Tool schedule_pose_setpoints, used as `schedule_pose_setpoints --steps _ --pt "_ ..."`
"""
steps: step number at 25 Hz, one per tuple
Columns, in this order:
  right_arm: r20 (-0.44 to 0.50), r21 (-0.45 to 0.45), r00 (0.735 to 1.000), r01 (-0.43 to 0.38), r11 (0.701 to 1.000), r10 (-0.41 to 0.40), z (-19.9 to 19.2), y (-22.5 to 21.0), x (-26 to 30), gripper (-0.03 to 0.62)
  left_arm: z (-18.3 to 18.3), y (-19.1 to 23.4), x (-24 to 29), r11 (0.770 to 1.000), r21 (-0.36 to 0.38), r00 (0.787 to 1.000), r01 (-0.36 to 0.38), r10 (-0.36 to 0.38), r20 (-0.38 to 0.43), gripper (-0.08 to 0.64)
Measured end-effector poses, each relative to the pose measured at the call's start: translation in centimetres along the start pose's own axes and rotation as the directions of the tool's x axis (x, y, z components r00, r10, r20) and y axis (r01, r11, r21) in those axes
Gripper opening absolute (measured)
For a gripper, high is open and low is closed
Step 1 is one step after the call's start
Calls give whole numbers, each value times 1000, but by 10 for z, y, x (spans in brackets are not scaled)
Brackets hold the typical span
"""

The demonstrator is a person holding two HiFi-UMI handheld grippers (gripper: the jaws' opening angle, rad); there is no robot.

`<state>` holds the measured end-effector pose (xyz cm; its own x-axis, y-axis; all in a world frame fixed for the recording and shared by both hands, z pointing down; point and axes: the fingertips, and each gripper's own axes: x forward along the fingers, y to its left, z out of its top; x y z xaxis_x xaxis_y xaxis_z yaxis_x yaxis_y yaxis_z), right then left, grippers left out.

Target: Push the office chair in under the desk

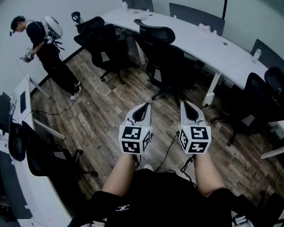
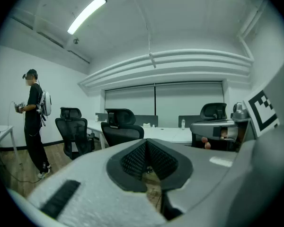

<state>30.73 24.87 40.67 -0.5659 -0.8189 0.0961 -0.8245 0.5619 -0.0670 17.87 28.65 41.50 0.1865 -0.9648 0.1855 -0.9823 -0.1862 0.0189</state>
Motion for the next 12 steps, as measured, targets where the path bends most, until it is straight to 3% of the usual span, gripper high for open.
schedule_pose_setpoints --steps 12 --pt "0 23 1000 -27 999 27 -3 -3 9 9 -4 1 12 1000 7 1000 -2 2 -5 8"
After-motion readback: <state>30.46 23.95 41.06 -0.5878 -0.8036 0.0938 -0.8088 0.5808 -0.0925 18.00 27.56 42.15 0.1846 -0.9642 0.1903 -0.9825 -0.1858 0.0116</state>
